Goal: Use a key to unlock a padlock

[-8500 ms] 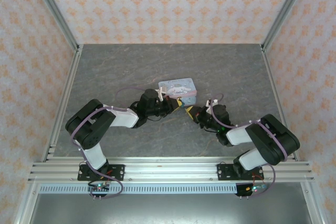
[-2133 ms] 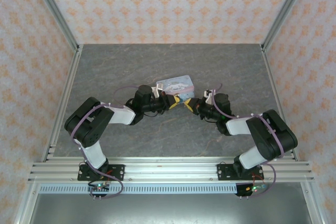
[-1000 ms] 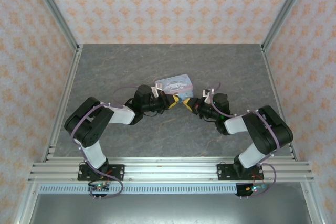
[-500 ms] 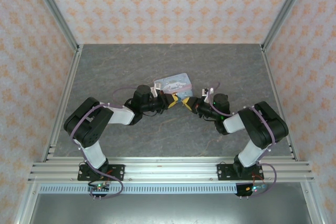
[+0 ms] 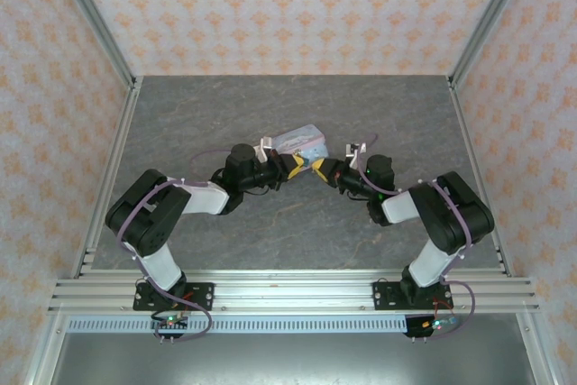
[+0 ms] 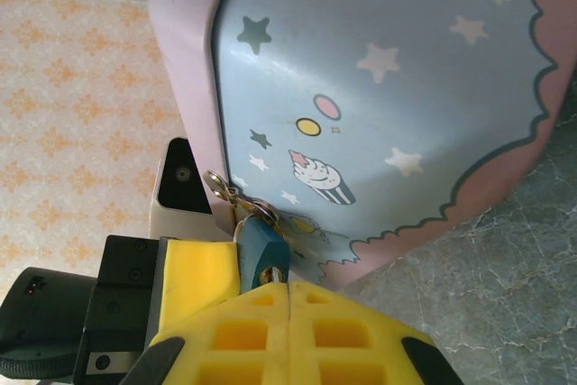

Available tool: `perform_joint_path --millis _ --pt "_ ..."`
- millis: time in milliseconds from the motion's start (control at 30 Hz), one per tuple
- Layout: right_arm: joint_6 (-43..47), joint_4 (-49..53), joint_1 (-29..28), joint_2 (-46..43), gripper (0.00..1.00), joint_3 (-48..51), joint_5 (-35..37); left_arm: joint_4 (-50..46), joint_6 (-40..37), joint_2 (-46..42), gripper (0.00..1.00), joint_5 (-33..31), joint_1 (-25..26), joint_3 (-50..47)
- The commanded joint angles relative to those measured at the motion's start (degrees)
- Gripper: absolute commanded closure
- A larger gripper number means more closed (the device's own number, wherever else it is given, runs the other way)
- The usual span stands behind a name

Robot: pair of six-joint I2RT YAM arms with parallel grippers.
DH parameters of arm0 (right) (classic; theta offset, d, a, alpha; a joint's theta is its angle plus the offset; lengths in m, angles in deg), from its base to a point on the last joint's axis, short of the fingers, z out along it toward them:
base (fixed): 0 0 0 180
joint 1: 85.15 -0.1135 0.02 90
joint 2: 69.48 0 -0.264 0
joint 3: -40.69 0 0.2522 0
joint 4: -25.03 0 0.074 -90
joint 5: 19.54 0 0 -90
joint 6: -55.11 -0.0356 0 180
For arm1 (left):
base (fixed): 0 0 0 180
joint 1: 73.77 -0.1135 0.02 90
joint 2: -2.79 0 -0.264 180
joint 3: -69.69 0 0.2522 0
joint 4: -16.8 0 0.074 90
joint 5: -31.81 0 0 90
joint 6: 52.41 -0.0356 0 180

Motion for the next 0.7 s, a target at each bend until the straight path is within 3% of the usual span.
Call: perform_joint_path --millis 0,667 --pt "-1.09 -3.46 -0.07 1.57 1.0 -2.38 -1.41 5.56 0.37 -2.52 1.0 4.18 0.88 0.55" --pt "-2.82 -2.37 2.47 7.38 1.0 -8.1 -8.25 3.08 -2.29 -3.37 1.0 5.87 0.86 0.28"
